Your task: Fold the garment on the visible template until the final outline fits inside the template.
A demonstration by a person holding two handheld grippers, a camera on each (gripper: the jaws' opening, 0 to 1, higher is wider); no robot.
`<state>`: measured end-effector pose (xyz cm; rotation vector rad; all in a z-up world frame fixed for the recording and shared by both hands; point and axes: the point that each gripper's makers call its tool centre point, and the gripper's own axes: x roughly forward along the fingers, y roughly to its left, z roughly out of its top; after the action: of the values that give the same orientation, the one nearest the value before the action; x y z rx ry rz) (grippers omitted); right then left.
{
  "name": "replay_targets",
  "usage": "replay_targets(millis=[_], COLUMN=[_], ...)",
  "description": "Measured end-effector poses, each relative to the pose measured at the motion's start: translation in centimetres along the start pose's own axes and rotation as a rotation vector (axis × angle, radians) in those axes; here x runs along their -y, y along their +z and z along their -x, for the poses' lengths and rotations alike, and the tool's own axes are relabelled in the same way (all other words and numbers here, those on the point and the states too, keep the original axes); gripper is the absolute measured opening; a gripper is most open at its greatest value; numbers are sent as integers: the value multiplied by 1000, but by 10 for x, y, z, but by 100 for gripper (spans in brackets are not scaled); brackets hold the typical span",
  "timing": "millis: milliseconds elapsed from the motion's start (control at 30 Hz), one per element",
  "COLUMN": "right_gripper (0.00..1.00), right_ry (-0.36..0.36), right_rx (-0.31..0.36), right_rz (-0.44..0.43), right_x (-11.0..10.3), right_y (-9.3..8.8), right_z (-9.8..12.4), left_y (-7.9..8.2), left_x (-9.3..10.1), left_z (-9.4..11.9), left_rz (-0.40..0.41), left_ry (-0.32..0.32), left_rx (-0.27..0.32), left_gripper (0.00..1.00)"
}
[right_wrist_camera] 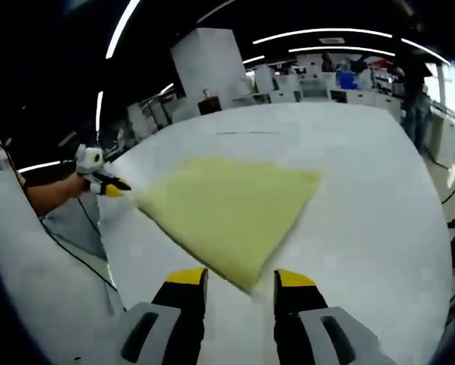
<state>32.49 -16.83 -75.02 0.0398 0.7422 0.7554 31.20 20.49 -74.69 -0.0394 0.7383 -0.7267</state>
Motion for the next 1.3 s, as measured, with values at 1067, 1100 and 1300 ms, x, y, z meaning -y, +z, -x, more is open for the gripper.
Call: replay_targets(millis=[1067, 1100, 1300], right_gripper=[55, 56, 62], right_ry=[-15, -20, -31], right_rx=[5, 5, 24], right_rz=[79, 79, 70], right_x=[-16, -16, -14], right_y=[5, 5, 8], right_z=[44, 45, 53], left_y=[17, 16, 15], left_x=[45, 45, 44], left_z=[31, 31, 32], left_rz=[-6, -6, 8], left_ry=[-28, -27, -28], left_rx=[44, 43, 42], left_gripper=[56, 56, 57])
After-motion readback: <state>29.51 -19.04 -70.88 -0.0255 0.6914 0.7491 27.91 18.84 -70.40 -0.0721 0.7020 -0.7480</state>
